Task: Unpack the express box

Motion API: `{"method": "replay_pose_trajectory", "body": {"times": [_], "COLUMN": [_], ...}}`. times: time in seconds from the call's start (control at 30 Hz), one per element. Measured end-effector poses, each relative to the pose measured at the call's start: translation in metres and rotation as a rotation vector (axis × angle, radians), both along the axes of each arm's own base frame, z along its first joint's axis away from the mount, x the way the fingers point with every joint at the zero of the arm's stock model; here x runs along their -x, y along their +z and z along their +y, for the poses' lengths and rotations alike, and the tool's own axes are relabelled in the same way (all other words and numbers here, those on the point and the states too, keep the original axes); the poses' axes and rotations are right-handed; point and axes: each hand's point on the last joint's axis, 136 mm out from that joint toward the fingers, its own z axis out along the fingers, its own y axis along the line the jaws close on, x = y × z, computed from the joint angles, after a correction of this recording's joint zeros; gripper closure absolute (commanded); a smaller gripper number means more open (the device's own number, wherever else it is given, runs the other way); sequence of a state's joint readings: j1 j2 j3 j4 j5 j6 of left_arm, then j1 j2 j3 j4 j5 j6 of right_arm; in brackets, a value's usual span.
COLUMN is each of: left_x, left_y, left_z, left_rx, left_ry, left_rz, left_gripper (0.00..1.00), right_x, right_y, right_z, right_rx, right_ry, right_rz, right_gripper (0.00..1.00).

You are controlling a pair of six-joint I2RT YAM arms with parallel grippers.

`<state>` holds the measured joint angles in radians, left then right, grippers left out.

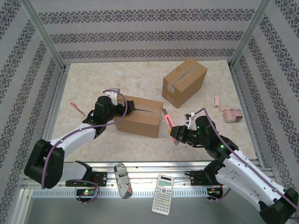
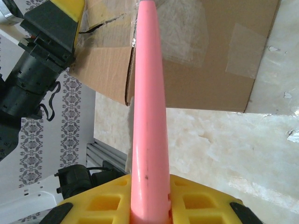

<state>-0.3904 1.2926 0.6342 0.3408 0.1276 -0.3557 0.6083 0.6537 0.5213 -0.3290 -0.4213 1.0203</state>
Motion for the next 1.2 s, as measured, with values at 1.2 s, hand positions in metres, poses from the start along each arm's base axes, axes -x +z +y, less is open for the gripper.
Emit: {"method": "replay_pose_trajectory", "body": {"times": [1.2], "left_x": [-0.008], "left_y": [-0.003], "left_z": [0.003], "left_rx": [0.063], "left_ry": [0.062], "left_rz": [-0.008], "left_gripper": [0.11], "right_x": [0.010], "right_y": [-0.005], "right_z": [0.006], "right_rx": [-0.044], "right_ry": [-0.038], "right_rz": [0.019], "right_gripper": [1.00]}}
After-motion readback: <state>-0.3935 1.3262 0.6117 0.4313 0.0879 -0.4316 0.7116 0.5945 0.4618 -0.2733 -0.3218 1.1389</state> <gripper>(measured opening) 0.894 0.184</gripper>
